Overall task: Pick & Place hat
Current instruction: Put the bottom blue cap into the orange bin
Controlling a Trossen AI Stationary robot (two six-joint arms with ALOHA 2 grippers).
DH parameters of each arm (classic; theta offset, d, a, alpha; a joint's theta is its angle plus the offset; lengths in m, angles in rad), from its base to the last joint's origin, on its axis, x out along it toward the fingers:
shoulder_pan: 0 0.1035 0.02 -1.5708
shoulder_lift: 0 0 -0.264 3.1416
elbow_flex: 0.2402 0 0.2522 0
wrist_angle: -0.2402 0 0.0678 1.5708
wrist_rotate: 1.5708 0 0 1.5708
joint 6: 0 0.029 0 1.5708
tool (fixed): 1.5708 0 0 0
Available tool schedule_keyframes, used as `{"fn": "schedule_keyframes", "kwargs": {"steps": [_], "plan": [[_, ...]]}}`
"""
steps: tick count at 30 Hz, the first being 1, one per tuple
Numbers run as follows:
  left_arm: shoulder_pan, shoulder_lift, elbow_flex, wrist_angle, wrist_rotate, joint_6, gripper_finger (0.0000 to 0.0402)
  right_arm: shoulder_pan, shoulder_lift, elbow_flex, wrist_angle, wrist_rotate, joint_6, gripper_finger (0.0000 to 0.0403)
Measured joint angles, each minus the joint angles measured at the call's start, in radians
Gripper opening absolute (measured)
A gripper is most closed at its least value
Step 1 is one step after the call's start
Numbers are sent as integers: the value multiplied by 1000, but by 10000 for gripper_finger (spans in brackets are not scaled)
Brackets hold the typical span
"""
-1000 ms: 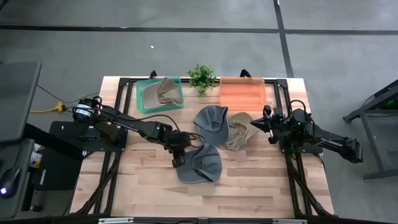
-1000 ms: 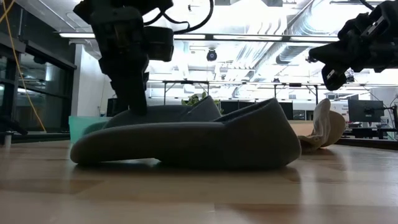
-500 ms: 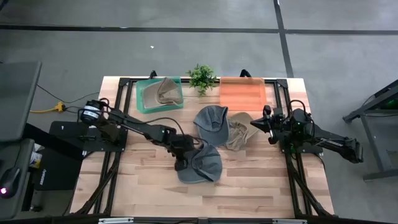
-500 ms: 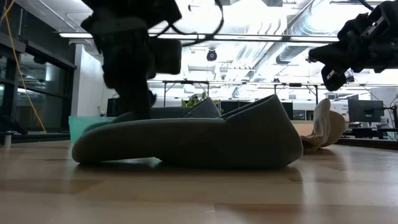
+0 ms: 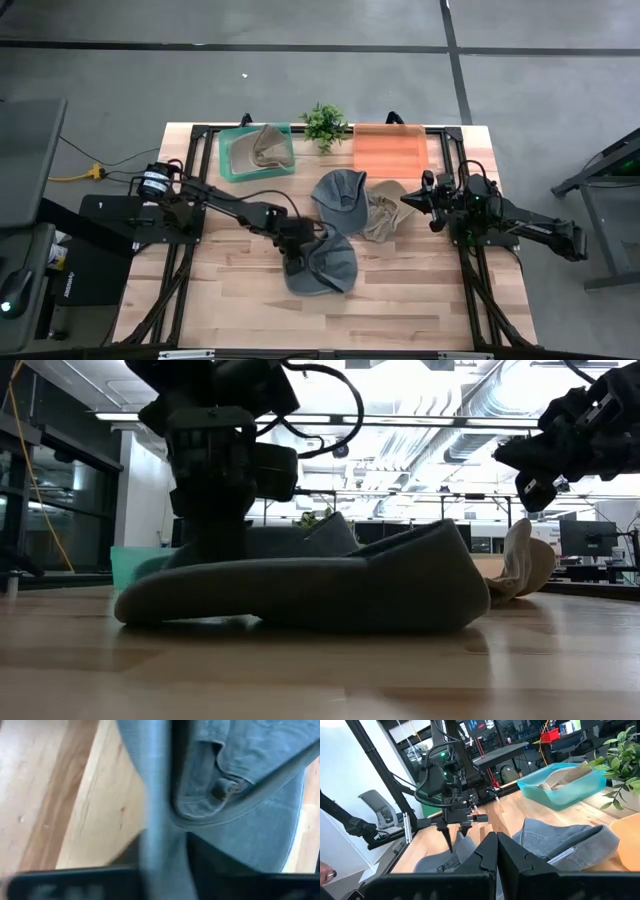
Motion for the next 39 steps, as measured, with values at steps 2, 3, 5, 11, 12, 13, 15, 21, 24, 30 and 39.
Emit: {"fn": "schedule_keyframes", "kwargs": {"steps": [2, 3, 5, 11, 12, 13, 15, 21, 24, 30, 39], "plan": [[9, 0, 0, 0, 23, -7, 17, 0, -1, 0, 1, 0, 0, 0], [15, 0, 0, 1, 26, -16, 15, 0, -1, 0, 2, 0, 0, 0], [27, 0, 0, -1, 32, -30, 6, 0, -1, 0, 5, 0, 0, 0], [70, -1, 0, -1, 57, -55, 1, 0, -1, 0, 8, 0, 0, 0], [74, -3, 0, -2, 66, -57, 0, 0, -1, 0, 8, 0, 0, 0], [77, -7, 0, -2, 72, -59, 0, 0, -1, 0, 8, 0, 1, 0], [78, -12, 7, -16, 74, -59, 0, 0, -1, 0, 10, -1, 10, 0], [78, -12, 114, -142, 73, 7, 0, 0, -1, 1, 13, -1, 18, 0], [78, -12, 168, -197, 73, 45, 0, 0, 0, 17, 17, -1, 10, 0], [78, -12, 211, -223, 64, 64, 0, 18, 28, 113, 25, 39, -55, 0], [78, -12, 248, -284, 53, 97, 0, 117, 347, 332, -32, 110, -126, 0]]}}
